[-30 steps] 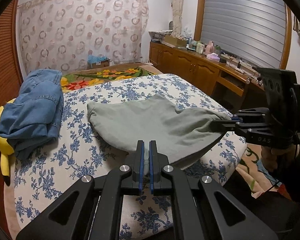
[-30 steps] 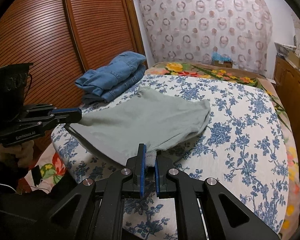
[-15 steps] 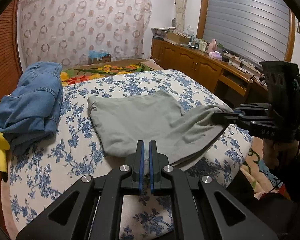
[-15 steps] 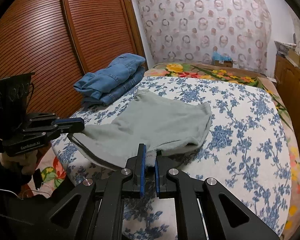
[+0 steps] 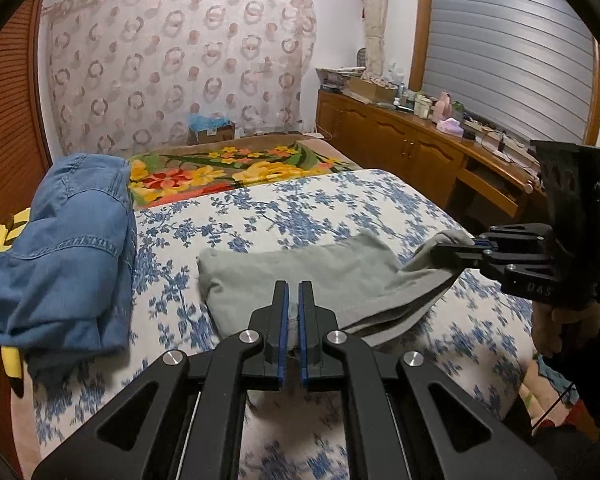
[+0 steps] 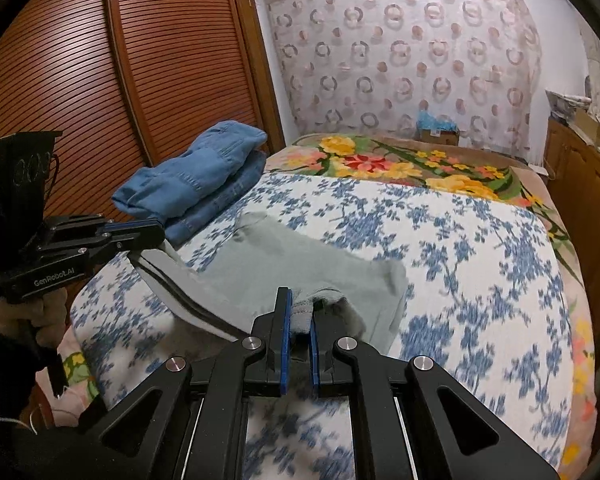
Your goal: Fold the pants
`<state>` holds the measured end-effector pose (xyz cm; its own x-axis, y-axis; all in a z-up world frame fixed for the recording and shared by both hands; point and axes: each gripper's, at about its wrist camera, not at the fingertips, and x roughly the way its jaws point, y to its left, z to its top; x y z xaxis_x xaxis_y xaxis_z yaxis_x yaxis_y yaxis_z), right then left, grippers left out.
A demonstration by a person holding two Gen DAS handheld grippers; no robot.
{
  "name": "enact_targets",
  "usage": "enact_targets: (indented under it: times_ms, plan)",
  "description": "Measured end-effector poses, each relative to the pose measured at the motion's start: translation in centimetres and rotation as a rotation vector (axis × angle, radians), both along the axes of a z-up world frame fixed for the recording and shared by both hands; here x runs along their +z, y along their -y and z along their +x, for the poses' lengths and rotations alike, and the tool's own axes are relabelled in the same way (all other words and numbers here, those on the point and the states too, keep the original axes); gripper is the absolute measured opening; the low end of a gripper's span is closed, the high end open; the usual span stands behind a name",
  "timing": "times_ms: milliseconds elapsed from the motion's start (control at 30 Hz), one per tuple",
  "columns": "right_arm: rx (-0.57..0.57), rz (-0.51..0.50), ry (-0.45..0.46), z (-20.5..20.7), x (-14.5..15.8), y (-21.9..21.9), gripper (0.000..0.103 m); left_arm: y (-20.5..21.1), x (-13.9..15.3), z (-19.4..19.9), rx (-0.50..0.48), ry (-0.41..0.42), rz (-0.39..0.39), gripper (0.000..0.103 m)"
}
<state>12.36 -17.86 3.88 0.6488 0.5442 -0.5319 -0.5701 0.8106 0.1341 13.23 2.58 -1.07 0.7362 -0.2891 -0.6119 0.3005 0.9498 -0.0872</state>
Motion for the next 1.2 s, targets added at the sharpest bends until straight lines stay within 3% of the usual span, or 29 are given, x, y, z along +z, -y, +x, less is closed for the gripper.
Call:
enact_targets:
  times_ms: [567, 867, 933, 1000, 1033, 1067, 1100, 1200]
  plan:
    - [0.001, 0.004, -0.081, 9.5, -2.9, -2.3, 0.007, -1.4, -3.0, 8.7, 0.023, -0.074, 0.002, 0.005]
    - [-0.009, -0.009, -0.106, 11.7, -3.8, -3.0, 0.011, -1.3, -3.7, 9.9, 0.039, -0.092, 0.007, 0.005]
    - [-0.01, -0.004, -0.105, 11.8, -3.5, -2.9, 0.014, -1.4, -3.5, 9.8, 0.049, -0.087, 0.012, 0.01]
    - [-0.013, -0.013, -0.093, 11.6, -3.2, -2.8, 0.021, -1.5, -3.2, 9.8, 0.059, -0.08, 0.015, 0.026]
    - [-0.022, -0.02, -0.085, 11.6, -3.1, -2.8, 0.032, -1.6, -3.2, 9.7, 0.062, -0.077, 0.017, 0.032]
    - [-0.038, -0.03, -0.072, 11.5, -2.9, -2.8, 0.043, -1.7, -3.1, 9.6, 0.064, -0.073, 0.016, 0.045]
    - [-0.048, -0.035, -0.06, 11.2, -2.7, -2.5, 0.044, -1.8, -3.0, 9.6, 0.065, -0.068, 0.009, 0.053]
    - [-0.067, -0.045, -0.051, 10.9, -2.5, -2.0, 0.044, -2.3, -3.0, 9.2, 0.066, -0.066, -0.002, 0.06]
